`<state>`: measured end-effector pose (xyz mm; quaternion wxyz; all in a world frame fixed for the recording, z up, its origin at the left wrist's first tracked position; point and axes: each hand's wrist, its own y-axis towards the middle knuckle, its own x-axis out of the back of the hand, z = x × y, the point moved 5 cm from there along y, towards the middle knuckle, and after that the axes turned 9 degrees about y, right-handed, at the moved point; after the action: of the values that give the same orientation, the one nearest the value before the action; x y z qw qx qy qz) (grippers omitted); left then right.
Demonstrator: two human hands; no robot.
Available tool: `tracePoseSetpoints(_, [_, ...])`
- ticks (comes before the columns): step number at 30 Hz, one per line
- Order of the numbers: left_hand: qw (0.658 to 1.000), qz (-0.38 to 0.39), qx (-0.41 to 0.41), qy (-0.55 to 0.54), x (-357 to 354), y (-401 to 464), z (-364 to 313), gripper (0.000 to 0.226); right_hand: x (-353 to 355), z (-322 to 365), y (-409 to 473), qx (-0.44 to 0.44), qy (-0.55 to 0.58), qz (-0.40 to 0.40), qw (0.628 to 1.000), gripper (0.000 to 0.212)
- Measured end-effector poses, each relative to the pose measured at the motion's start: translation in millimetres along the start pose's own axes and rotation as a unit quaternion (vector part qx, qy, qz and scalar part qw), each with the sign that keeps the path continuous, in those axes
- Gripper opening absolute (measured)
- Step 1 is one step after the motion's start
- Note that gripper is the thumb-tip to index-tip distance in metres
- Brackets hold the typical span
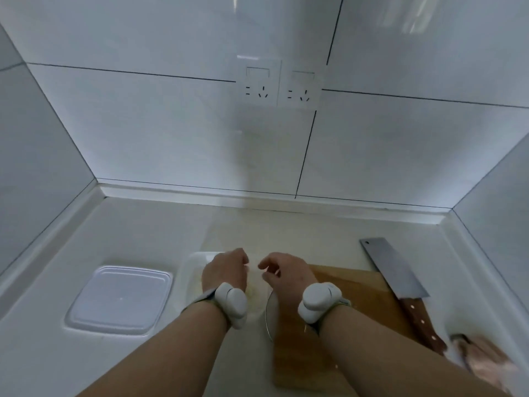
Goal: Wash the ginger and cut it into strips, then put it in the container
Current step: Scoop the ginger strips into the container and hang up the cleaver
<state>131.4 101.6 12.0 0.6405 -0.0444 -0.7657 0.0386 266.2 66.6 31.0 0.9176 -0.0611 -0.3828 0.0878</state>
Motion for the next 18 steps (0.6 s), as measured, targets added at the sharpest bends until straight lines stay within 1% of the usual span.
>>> tracePoseSetpoints(2, [0.996, -0.030, -0.074, -0.041, -2.7, -3.6, -29.7, 0.014, 19.3, -26.0, -5.1, -0.024, 0.003, -0.065, 0.998, 0.020])
tracePoseSetpoints(3, [0.992, -0.025, -0.115, -0.055, -8.1, -6.2, -48.4, 0.015, 29.1, -44.6, -8.4, -0.041, -0.005, -0.081, 0.996, 0.023])
tracePoseSetpoints(4, [0.987, -0.001, -0.149, -0.058, -15.2, -8.7, -64.6, 0.018, 35.6, -63.0, -10.6, -0.058, -0.031, -0.077, 0.995, 0.027])
tracePoseSetpoints(7, [0.971, 0.107, -0.216, -0.004, -48.1, -21.3, -105.6, 0.038, 44.6, -112.9, -17.1, -0.110, -0.121, -0.009, 0.987, 0.036])
tracePoseSetpoints(9, [0.969, 0.140, -0.204, 0.025, -67.8, -31.3, -120.0, 0.050, 45.8, -134.2, -23.6, -0.121, -0.142, 0.026, 0.982, 0.041])
tracePoseSetpoints(10, [0.971, 0.140, -0.188, 0.034, -74.0, -35.8, -122.7, 0.052, 44.2, -140.1, -26.1, -0.129, -0.139, 0.046, 0.981, 0.046])
tracePoseSetpoints(12, [0.977, 0.126, -0.165, 0.050, -80.6, -44.8, -125.7, 0.052, 38.1, -146.3, -31.8, -0.141, -0.138, 0.083, 0.977, 0.058])
tracePoseSetpoints(14, [0.982, 0.107, -0.152, 0.040, -83.4, -54.4, -129.4, 0.050, 33.4, -150.4, -36.2, -0.125, -0.144, 0.079, 0.978, 0.064])
tracePoseSetpoints(16, [0.983, 0.101, -0.154, 0.010, -86.5, -61.8, -131.6, 0.047, 28.2, -146.4, -40.5, -0.084, -0.134, 0.086, 0.984, 0.062])
tracePoseSetpoints(18, [0.984, 0.100, -0.149, -0.008, -87.6, -71.5, -134.5, 0.038, 22.8, -138.6, -49.5, -0.032, -0.112, 0.115, 0.986, 0.051])
